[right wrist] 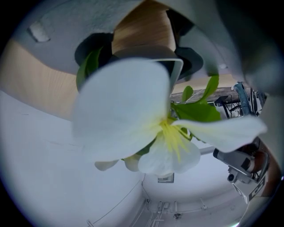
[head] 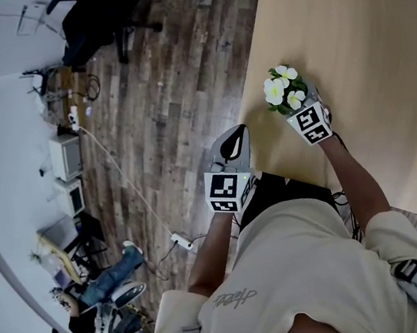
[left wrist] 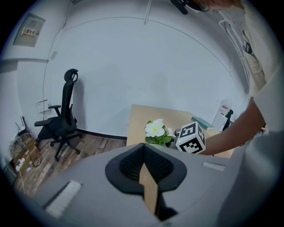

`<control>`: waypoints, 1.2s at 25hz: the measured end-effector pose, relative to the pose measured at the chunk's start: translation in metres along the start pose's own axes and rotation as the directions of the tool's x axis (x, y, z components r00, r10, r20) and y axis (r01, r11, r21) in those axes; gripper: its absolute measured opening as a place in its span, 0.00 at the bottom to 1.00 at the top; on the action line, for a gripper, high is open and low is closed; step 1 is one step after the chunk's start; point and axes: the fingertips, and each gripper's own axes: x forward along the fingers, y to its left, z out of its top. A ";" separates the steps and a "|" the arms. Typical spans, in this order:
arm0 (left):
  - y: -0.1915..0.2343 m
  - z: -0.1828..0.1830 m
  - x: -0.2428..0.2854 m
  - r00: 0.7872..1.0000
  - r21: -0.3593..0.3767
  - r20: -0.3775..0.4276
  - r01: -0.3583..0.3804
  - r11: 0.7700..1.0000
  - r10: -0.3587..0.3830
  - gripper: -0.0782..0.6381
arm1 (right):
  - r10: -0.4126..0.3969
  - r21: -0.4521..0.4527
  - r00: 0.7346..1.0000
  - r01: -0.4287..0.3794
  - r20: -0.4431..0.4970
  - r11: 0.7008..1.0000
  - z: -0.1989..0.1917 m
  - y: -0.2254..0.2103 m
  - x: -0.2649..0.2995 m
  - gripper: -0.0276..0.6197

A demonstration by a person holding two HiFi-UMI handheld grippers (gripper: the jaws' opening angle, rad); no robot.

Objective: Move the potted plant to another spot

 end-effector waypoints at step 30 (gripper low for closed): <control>-0.020 -0.012 -0.014 0.998 0.031 0.046 0.049 0.998 -0.050 0.13 | -0.090 0.085 0.996 0.092 -0.029 0.992 -0.025 -0.001 -0.045 0.69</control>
